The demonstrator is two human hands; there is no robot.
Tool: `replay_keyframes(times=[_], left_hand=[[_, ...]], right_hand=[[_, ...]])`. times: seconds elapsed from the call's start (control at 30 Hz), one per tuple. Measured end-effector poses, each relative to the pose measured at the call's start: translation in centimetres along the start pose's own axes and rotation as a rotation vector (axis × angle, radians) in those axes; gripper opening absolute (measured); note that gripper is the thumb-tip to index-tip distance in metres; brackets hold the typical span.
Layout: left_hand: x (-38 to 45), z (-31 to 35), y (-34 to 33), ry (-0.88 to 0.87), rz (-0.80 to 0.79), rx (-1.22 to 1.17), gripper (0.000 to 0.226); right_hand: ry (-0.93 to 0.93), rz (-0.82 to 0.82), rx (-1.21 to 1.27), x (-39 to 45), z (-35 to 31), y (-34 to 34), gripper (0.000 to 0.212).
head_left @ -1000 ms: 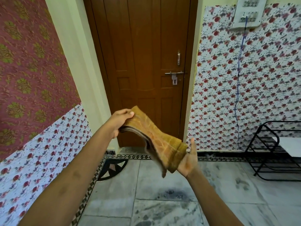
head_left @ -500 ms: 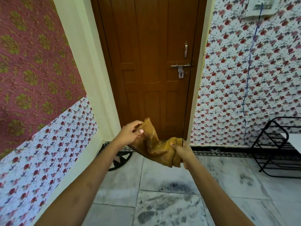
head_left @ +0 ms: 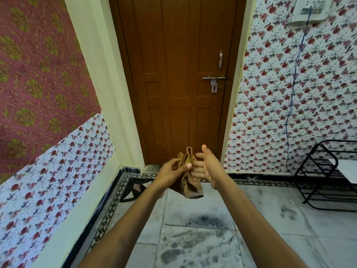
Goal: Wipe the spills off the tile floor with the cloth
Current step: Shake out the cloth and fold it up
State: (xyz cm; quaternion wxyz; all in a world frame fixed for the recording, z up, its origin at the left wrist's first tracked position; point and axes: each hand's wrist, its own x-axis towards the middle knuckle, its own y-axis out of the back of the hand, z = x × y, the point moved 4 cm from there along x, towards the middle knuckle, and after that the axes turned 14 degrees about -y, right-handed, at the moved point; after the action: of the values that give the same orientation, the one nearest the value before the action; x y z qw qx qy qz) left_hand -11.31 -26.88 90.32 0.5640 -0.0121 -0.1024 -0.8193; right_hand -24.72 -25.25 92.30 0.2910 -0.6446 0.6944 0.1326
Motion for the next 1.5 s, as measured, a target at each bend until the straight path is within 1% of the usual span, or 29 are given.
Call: replay_keyframes(times=[0.03,0.07,0.13,0.17,0.2,0.23,0.27,0.3,0.33,0.37,0.4,0.43,0.47,0.53,0.57,0.63,0.7,0.73,0.8,0.87,0.97,1.03,1.1,1.2,1.27,1.3,1.33,1.4,1.5], left_hand=[[0.0,-0.1,0.3,0.014,0.009,-0.016,0.028],[0.0,-0.1,0.6,0.025,0.032,-0.035,0.023],[0.0,-0.1,1.1,0.087,0.102,-0.107,0.018],[-0.1,-0.3,1.3,0.136,0.14,-0.18,0.019],[-0.2,-0.5,1.4,0.178,0.176,-0.284,0.019],[-0.4,-0.7,1.4,0.218,0.205,-0.405,0.02],[-0.5,-0.8,1.4,0.261,0.226,-0.525,0.02],[-0.6,-1.0,1.5,0.307,0.244,-0.617,0.021],[-0.5,-1.1,1.5,0.344,0.254,-0.675,0.022],[-0.6,-1.3,1.5,0.376,0.258,-0.69,0.024],[-0.8,-1.3,1.4,0.399,0.251,-0.69,0.025],[-0.8,-1.5,1.4,0.409,0.245,-0.668,0.027],[-0.9,-1.7,1.4,0.407,0.223,-0.634,0.031],[-1.1,-2.1,1.5,0.395,0.141,-0.488,0.039],[-1.4,-2.1,1.4,0.389,0.096,-0.399,0.044],[-1.9,-2.2,1.4,0.365,0.034,-0.247,0.053],[-2.1,-2.4,1.5,0.285,0.01,-0.161,0.052],[-2.1,-2.4,1.5,0.227,0.0,-0.148,0.05],[-2.2,-2.4,1.6,0.12,-0.043,-0.128,0.045],[-2.2,-2.1,1.8,0.045,-0.097,-0.071,0.042],[-2.0,-1.9,2.3,0.012,-0.129,-0.048,0.046],[-1.8,-2.0,2.6,0.037,-0.077,-0.181,0.047],[-1.7,-2.0,2.6,0.107,0.016,-0.351,0.039],[-1.0,-2.2,2.6,0.169,0.123,-0.391,0.032],[-0.6,-2.0,2.6,0.165,0.174,-0.414,0.027],[-0.4,-2.1,2.8,0.159,0.191,-0.422,0.027],[-0.3,-2.1,2.9,0.158,0.199,-0.42,0.028],[-0.3,-2.6,3.1,0.178,0.18,-0.382,0.034],[-0.4,-4.0,2.8,0.259,0.162,-0.361,0.039]], right_hand=[[0.026,-0.003,-0.032,-0.3,-0.1,0.1,0.045],[0.094,0.051,-0.045,-0.3,-0.2,0.5,0.041],[0.274,0.288,-0.034,0.1,-0.2,1.9,0.036],[0.324,0.408,-0.03,0.3,0.2,2.9,0.031],[0.301,0.46,-0.016,0.7,0.9,3.7,0.032],[0.196,0.412,0.0,1.2,2.0,4.0,0.044],[0.042,0.276,0.014,1.6,3.3,3.7,0.061],[-0.093,0.118,0.032,2.0,4.5,3.2,0.072],[-0.149,-0.005,0.078,1.9,5.1,2.6,0.073],[-0.128,-0.086,0.158,1.9,5.3,2.1,0.069],[-0.075,-0.115,0.242,1.8,5.1,1.9,0.063],[-0.017,-0.084,0.277,1.8,4.7,1.8,0.056],[0.033,-0.014,0.265,1.6,4.4,1.6,0.045],[0.138,0.133,0.174,1.3,3.9,1.7,0.026],[0.189,0.176,0.115,1.4,3.7,1.7,0.025],[0.296,0.295,-0.075,1.6,3.4,2.0,0.034],[0.405,0.4,-0.248,1.7,2.8,2.2,0.049],[0.435,0.431,-0.276,1.7,2.4,2.4,0.05],[0.48,0.446,-0.244,1.9,1.6,2.8,0.043],[0.542,0.418,-0.225,1.8,1.1,2.8,0.037],[0.603,0.329,-0.228,1.2,1.0,2.0,0.031],[0.586,0.271,-0.173,0.7,0.8,1.6,0.028],[0.51,0.209,-0.093,0.7,0.7,1.4,0.031],[0.254,0.052,0.075,1.9,1.8,1.1,0.035],[0.101,-0.091,0.16,2.7,3.5,0.9,0.046],[0.057,-0.13,0.165,3.0,4.4,0.9,0.048],[0.036,-0.127,0.17,3.3,5.3,1.0,0.048],[0.038,-0.065,0.231,3.7,6.6,1.5,0.045],[0.071,0.02,0.299,4.0,7.6,2.3,0.034]])
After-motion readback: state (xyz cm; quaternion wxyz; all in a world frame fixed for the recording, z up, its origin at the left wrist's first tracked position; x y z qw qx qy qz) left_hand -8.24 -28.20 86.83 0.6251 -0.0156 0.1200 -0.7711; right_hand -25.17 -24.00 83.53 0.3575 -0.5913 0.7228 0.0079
